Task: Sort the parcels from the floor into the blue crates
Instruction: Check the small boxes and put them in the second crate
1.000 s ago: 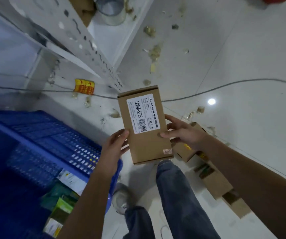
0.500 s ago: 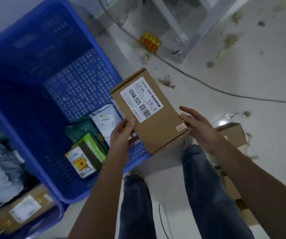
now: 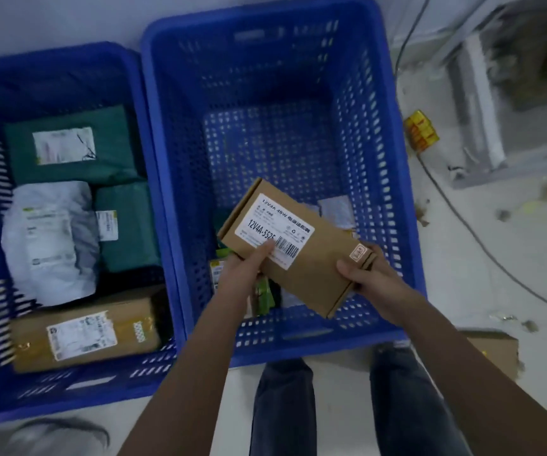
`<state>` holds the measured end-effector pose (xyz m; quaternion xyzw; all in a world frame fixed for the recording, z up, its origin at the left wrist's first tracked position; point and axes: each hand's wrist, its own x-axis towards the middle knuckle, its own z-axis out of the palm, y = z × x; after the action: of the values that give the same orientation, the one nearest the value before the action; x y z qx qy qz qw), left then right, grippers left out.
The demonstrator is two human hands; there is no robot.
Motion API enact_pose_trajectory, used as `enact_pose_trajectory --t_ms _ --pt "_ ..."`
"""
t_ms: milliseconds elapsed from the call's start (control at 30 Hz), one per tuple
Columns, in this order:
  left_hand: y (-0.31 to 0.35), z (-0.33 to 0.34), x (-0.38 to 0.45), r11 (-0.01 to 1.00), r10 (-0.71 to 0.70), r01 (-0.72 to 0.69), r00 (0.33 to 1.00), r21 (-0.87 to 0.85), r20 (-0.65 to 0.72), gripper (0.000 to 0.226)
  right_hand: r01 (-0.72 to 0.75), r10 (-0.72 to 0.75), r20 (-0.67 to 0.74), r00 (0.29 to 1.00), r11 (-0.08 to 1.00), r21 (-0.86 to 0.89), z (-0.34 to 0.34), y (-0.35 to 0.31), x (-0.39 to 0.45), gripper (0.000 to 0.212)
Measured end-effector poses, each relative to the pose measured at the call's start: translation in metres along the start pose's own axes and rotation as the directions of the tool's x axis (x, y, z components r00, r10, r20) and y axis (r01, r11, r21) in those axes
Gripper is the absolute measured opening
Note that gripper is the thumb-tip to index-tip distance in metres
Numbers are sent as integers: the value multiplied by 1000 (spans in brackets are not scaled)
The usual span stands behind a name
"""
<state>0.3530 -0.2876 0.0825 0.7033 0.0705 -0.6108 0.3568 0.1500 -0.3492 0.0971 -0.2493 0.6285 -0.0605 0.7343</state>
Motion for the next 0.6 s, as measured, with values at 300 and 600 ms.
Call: enact_pose_trajectory --t_ms 300,600 --pt "-6 -56 36 951 -62 68 998 -302 32 42 -175 174 90 981 984 9 44 34 29 58" --pt "20 -29 56 906 -12 3 1000 -423 -17 53 -96 126 -103 987 963 253 52 24 42 40"
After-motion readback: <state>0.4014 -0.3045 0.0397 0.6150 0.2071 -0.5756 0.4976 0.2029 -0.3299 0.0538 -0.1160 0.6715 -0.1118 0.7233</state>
